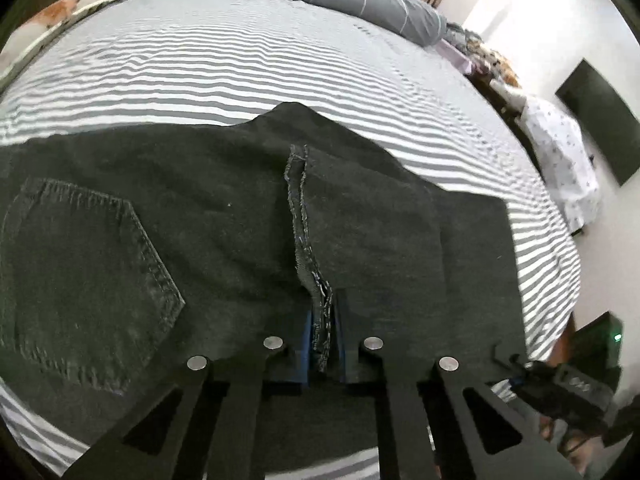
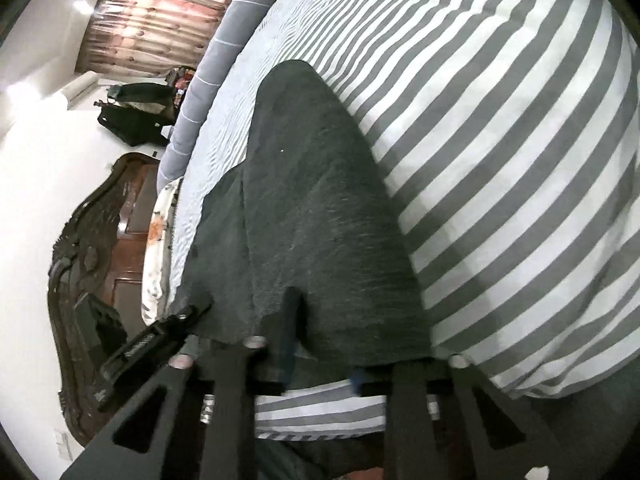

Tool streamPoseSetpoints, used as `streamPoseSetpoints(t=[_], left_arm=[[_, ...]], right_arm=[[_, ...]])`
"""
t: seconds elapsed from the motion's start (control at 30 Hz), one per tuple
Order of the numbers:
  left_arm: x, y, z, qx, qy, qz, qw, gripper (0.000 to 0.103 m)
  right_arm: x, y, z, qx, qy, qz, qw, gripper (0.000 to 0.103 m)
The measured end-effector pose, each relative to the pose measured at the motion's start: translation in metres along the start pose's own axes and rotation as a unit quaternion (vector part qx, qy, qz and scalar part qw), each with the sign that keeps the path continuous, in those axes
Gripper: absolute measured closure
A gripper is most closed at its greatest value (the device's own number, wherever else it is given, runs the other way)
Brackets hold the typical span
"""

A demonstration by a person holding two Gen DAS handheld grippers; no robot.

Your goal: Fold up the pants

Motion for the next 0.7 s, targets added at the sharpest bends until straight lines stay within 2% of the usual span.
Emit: streamPoseSetpoints(t=[0.13,0.2,0.3,0.43,0.6,0.7], left_arm=[[0.004,-0.007,0.015,0.005,-0.002,0.007,1.0,0.095],[0.0,-0.011,0.025,0.001,0.004,0.005,1.0,0.095],[-0.008,-0.008,0.033,0.001,0.013,-0.002,0.9999,0.095],[-0.01,-0.006,0.032,-0.011,0.012,-0.006,0.9999,0.095],[-0.008,-0.006,0.034,-0.033,0.01,-0.015,0.9993,0.092],[-0.006,-0.01,0.033,-0.042,0.015,-0.03,0.9986,0.088]], right_arm=[[0.012,0.003,-0.004,0.013,-0.013,0.012,1.0,0.096],[0.02,0.003,-0.005,0.031,-0.02,0.036,0.999,0.097],[0.019,0.005,-0.004,0.053,-0.018,0.069,0.996,0.097],[0.011,0.001,-0.004,0.049,-0.005,0.09,0.995,0.097],[0.012,-0.005,-0.005,0.033,0.006,0.087,0.996,0.096],[0.017,-0.004,-0.005,0.036,0.024,0.091,0.995,0.09]])
Point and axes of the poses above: each gripper's, at about its wrist camera, not at the fingertips, and x roughly against the way its jaws point, y to its left, z to its underside, the point moved 1 cm from there along -x, roughly the way its jaws point, and after that the axes turned 8 degrees about y, right-handed, at the moved point
